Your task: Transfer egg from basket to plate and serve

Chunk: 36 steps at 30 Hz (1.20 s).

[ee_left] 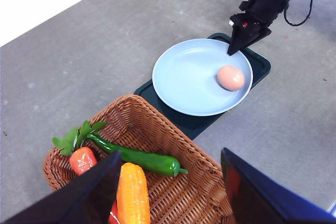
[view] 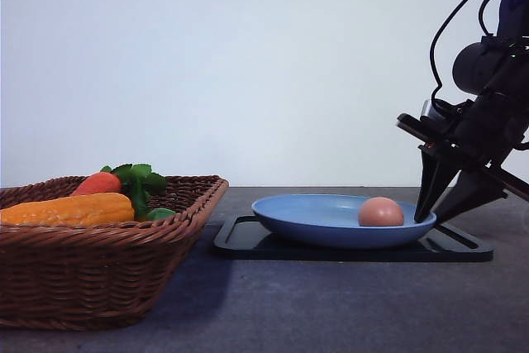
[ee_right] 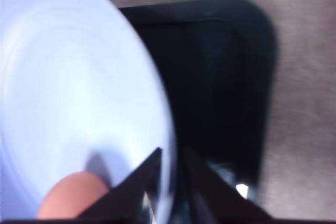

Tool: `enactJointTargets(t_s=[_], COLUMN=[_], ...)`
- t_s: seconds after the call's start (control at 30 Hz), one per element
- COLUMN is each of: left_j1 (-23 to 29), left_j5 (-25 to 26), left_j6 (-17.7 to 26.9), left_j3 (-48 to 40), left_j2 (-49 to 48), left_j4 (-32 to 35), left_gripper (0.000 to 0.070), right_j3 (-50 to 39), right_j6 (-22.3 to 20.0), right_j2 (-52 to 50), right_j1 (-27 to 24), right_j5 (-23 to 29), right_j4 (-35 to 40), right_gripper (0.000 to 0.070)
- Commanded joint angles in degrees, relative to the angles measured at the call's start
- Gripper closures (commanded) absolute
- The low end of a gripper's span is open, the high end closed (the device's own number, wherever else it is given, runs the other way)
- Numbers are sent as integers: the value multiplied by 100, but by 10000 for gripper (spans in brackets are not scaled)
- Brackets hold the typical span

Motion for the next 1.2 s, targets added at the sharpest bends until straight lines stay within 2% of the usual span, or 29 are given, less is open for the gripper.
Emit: enactJointTargets(t_s=[0.0, 0.17, 0.4, 0.57, 0.7, 0.83, 0.87, 0.9, 1.0, 1.17], left_j1=[-46, -46, -46, -41, 68, 390, 491, 612, 1031, 1822], left_j5=[-11, -9, -11, -11, -11, -11, -11, -11, -8, -5], left_j6=[-87, -110, -110, -105, -99, -93, -76, -67, -76, -128], left_j3=[109, 109, 109, 108, 108, 107, 107, 106, 88, -229], left_j2=[35, 35, 37, 97, 260, 469, 518, 559, 640, 529], left_j4=[59, 61, 111, 357, 556, 619, 608, 586, 519, 663], left_gripper=[309, 310, 310, 332, 433, 603, 666, 695, 700, 700], right_j3=[127, 134, 387, 574, 576, 576, 576, 575, 572, 538], right_j6=[-37, -54, -210, -358, -502, -872, -931, -980, -1125, -1247], right_j2=[85, 81, -73, -553, -1186, -1857, -2003, -2158, -2610, -3283], right_j1=[13, 0, -187, -311, -304, -70, 25, 134, 505, 1311], right_j5=[51, 37, -196, -189, -177, -69, -8, 94, 650, 2112], right_j4=[9, 75, -191, -450, -613, -1003, -1122, -1242, -1530, -1704], right_gripper=[545, 448, 444, 451, 537, 658, 685, 697, 700, 700])
